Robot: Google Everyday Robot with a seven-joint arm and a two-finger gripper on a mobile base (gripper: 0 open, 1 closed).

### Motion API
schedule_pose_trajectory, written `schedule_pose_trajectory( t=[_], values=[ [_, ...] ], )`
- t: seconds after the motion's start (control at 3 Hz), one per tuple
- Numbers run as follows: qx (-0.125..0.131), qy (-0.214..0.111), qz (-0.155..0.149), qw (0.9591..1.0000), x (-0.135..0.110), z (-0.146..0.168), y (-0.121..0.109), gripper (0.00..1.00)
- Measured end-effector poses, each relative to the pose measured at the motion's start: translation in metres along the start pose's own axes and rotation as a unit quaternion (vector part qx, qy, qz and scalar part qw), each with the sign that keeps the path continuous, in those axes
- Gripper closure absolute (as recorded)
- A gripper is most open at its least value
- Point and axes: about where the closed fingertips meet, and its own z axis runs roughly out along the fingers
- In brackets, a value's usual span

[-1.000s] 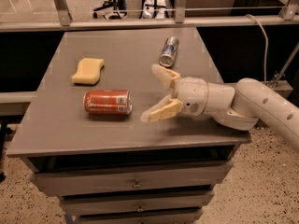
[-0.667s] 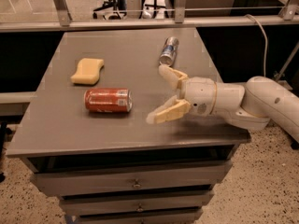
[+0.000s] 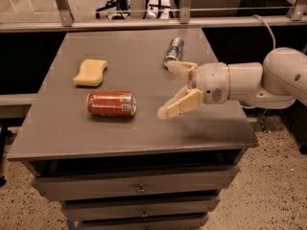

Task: Place coke can upright

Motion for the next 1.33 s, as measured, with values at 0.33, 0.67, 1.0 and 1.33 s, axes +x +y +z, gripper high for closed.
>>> schedule_pose_trajectory(
  t=[0.33, 0.67, 1.0, 1.33],
  values=[
    [-0.011, 0.066, 0.004, 0.9978, 0.001, 0.006, -0.011, 0.00],
    [-0.020, 0.125, 0.006, 0.9919, 0.003, 0.014, -0.020, 0.00],
    [-0.034, 0.187, 0.014, 0.9818, 0.006, 0.029, -0.027, 0.00],
    [-0.050, 0.237, 0.020, 0.9701, 0.002, 0.051, -0.033, 0.00]
  ],
)
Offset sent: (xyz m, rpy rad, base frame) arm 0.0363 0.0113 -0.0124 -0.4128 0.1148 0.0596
